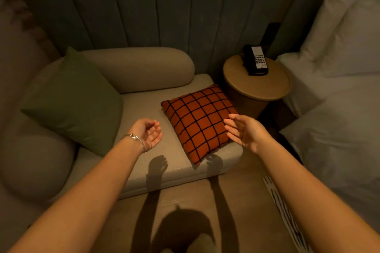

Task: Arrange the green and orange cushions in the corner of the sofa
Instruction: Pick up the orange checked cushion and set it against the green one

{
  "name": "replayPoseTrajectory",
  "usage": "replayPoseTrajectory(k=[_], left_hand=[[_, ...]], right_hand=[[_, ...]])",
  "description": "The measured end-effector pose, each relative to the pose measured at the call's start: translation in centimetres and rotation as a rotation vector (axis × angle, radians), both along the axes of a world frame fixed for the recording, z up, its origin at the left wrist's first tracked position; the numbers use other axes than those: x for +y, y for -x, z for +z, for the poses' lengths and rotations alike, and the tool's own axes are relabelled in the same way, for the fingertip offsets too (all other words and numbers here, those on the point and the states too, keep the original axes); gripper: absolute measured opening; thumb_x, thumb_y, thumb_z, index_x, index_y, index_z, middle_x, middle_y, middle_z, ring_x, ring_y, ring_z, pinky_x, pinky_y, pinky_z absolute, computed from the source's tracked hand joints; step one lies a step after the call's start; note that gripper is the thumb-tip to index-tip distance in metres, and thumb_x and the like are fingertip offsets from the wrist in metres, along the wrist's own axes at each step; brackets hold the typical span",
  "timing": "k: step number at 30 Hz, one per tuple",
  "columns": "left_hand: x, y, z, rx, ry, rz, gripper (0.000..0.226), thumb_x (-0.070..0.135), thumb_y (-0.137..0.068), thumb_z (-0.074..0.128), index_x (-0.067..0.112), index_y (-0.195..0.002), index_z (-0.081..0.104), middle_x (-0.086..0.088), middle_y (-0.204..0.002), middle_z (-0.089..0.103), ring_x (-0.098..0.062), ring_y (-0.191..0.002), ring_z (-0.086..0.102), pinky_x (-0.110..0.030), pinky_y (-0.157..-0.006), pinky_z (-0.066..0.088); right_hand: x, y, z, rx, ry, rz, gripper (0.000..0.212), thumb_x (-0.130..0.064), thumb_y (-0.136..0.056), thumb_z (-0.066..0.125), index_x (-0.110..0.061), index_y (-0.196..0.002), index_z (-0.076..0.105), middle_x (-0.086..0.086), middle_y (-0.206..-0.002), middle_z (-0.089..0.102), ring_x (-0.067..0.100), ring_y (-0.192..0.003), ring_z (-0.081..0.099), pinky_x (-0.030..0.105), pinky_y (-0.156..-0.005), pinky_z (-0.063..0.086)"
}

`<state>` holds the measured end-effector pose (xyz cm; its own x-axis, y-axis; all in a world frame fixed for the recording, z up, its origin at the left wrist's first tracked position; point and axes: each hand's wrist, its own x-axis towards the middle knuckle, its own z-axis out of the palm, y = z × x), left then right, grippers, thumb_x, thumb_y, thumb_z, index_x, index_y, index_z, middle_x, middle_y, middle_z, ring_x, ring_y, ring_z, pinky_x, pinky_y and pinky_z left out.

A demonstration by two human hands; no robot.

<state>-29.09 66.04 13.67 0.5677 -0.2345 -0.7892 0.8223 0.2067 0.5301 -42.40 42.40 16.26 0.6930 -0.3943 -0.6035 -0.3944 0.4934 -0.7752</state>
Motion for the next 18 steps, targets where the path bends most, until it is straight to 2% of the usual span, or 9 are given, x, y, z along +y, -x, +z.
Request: replayPoseTrajectory(k=[3, 5, 11, 14, 18], left_hand=[[-1.9, 1.2, -0.6, 0.012, -0.005, 0.014, 0.025, 0.014, -0.091, 0.042, 0.013, -0.068, 0.051, 0.005, -0.033, 0.057, -0.009, -0.066, 0.051, -0.028, -0.08, 0.045], [-3.6, 1.6, -1.5, 0.019, -0.014, 0.03, 0.025, 0.014, -0.091, 0.042, 0.013, -0.068, 0.05, 0.005, -0.033, 0.057, -0.009, -0.066, 0.051, -0.027, -0.085, 0.044], [-9.8, 1.8, -3.7, 0.055, -0.042, 0.1, 0.026, 0.014, -0.092, 0.039, 0.013, -0.068, 0.049, 0.006, -0.031, 0.055, -0.007, -0.065, 0.05, -0.025, -0.092, 0.039], [-12.7, 0.9, -4.3, 0.059, -0.049, 0.118, 0.026, 0.014, -0.092, 0.038, 0.014, -0.068, 0.049, 0.006, -0.031, 0.055, -0.007, -0.065, 0.05, -0.025, -0.091, 0.04], [-15.4, -1.1, -5.2, 0.043, -0.085, 0.131, 0.026, 0.015, -0.092, 0.039, 0.014, -0.069, 0.05, 0.007, -0.036, 0.057, -0.006, -0.065, 0.05, -0.025, -0.09, 0.04]], right_hand=[[-2.1, 1.4, -0.4, 0.011, 0.01, -0.025, 0.024, -0.024, -0.097, 0.041, -0.017, -0.116, 0.055, 0.009, -0.133, 0.059, 0.013, -0.091, 0.061, 0.024, -0.072, 0.05], [-4.2, 2.4, -0.8, 0.022, 0.018, -0.047, 0.024, -0.023, -0.096, 0.042, -0.016, -0.116, 0.055, 0.009, -0.133, 0.059, 0.014, -0.093, 0.061, 0.025, -0.073, 0.05], [-12.8, 4.0, -1.2, 0.085, 0.018, -0.086, 0.032, -0.021, -0.096, 0.043, -0.012, -0.124, 0.055, 0.01, -0.133, 0.059, 0.02, -0.114, 0.058, 0.029, -0.084, 0.048], [-16.9, 3.2, -1.4, 0.115, 0.038, -0.069, 0.032, -0.021, -0.097, 0.043, -0.011, -0.125, 0.055, 0.01, -0.134, 0.058, 0.022, -0.122, 0.054, 0.031, -0.091, 0.044], [-20.5, 0.1, -2.5, 0.16, 0.057, -0.031, 0.031, -0.021, -0.096, 0.043, -0.011, -0.123, 0.055, 0.011, -0.133, 0.058, 0.022, -0.122, 0.054, 0.032, -0.094, 0.044]])
